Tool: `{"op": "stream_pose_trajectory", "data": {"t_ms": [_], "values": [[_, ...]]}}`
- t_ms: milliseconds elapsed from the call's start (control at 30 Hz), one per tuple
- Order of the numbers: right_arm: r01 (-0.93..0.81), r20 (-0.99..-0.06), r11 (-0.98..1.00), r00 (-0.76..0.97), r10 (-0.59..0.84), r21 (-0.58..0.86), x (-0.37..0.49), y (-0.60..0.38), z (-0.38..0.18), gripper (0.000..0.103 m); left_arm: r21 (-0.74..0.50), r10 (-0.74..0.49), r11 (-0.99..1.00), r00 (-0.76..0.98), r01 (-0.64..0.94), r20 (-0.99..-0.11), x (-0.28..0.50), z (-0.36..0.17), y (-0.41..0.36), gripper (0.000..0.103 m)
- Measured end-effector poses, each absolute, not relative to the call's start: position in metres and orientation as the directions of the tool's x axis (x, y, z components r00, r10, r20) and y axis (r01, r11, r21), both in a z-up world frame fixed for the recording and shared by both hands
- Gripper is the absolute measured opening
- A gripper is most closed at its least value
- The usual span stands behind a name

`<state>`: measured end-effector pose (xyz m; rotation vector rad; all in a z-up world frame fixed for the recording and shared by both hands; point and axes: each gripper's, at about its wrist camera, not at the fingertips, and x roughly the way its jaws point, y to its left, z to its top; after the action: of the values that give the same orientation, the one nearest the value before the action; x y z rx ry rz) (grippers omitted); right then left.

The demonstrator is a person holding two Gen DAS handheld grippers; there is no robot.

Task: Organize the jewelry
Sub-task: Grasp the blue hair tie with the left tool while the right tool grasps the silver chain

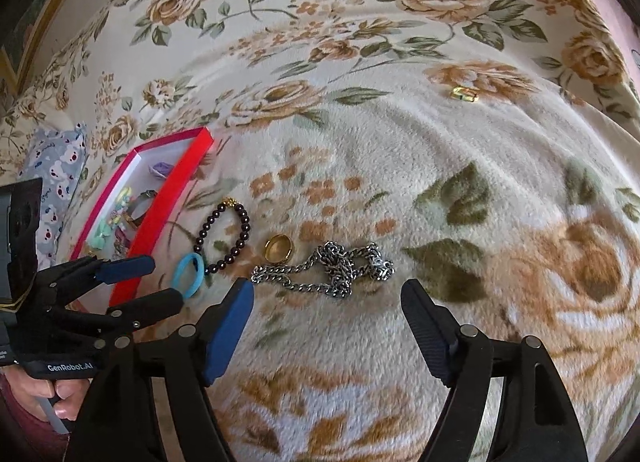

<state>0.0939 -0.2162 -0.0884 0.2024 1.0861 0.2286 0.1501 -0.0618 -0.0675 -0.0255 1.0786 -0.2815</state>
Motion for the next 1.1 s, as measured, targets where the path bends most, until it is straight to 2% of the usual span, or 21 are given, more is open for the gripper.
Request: {"op": "stream_pose_trajectory", "data": {"t_ms": [33,100,133,233,300,367,433,467,533,567,600,667,733,967,1100], "values": [[-0.088,-0.855,0.960,0.438,0.277,0.266,0.096,-0.215,-0.092,0.078,-0.152,-0.233,0.965,0.434,0.215,-0.870,0.152,-0.072,-0.063,0.065],[-0.092,-0.865,0.963,0.424,0.269,0.254,0.098,-0.212,-0.098,0.078,-0.146,-0.228,0.965,0.418,0.220,-0.879,0.157,-0.080,-0.066,0.047],[-0.098,-0.869,0.964,0.419,0.264,0.246,0.099,-0.210,-0.101,0.078,-0.138,-0.222,0.965,0.417,0.222,-0.882,0.159,-0.082,-0.067,0.045],[-0.116,-0.872,0.968,0.421,0.250,0.221,0.102,-0.204,-0.104,0.079,-0.128,-0.221,0.963,0.423,0.238,-0.879,0.161,-0.084,-0.068,0.030],[-0.125,-0.874,0.971,0.423,0.239,0.205,0.104,-0.200,-0.107,0.079,-0.140,-0.235,0.960,0.422,0.243,-0.876,0.162,-0.085,-0.067,0.013],[-0.128,-0.878,0.975,0.426,0.220,0.183,0.107,-0.197,-0.109,0.076,-0.163,-0.255,0.956,0.418,0.243,-0.872,0.163,-0.085,-0.064,0.008],[-0.134,-0.881,0.979,0.430,0.199,0.156,0.107,-0.193,-0.110,0.070,-0.177,-0.265,0.955,0.418,0.238,-0.869,0.162,-0.084,-0.060,0.006],[-0.134,-0.882,0.981,0.433,0.184,0.138,0.107,-0.192,-0.110,0.061,-0.184,-0.271,0.954,0.419,0.235,-0.866,0.162,-0.084,-0.059,0.006],[-0.124,-0.883,0.985,0.442,0.160,0.117,0.106,-0.193,-0.110,0.051,-0.194,-0.278,0.953,0.422,0.231,-0.863,0.158,-0.082,-0.055,0.006],[-0.118,-0.882,0.986,0.444,0.159,0.118,0.107,-0.194,-0.109,0.041,-0.199,-0.282,0.953,0.423,0.229,-0.861,0.157,-0.082,-0.055,0.005],[-0.112,-0.882,0.987,0.447,0.153,0.115,0.107,-0.195,-0.109,0.035,-0.205,-0.287,0.952,0.424,0.228,-0.859,0.155,-0.081,-0.054,0.005],[-0.101,-0.880,0.987,0.449,0.156,0.124,0.107,-0.198,-0.109,0.014,-0.217,-0.297,0.950,0.428,0.226,-0.854,0.151,-0.078,-0.051,0.005],[-0.093,-0.877,0.986,0.450,0.168,0.141,0.107,-0.200,-0.109,0.009,-0.225,-0.304,0.948,0.436,0.224,-0.847,0.146,-0.073,-0.049,0.005],[-0.074,-0.835,0.965,0.488,0.253,0.250,0.099,-0.205,-0.092,0.009,-0.263,-0.334,0.941,0.475,0.212,-0.814,0.126,-0.053,-0.029,0.005],[-0.093,-0.778,0.944,0.545,0.314,0.316,0.090,-0.201,-0.066,0.009,-0.270,-0.334,0.942,0.501,0.198,-0.798,0.113,-0.041,-0.014,0.005]]}}
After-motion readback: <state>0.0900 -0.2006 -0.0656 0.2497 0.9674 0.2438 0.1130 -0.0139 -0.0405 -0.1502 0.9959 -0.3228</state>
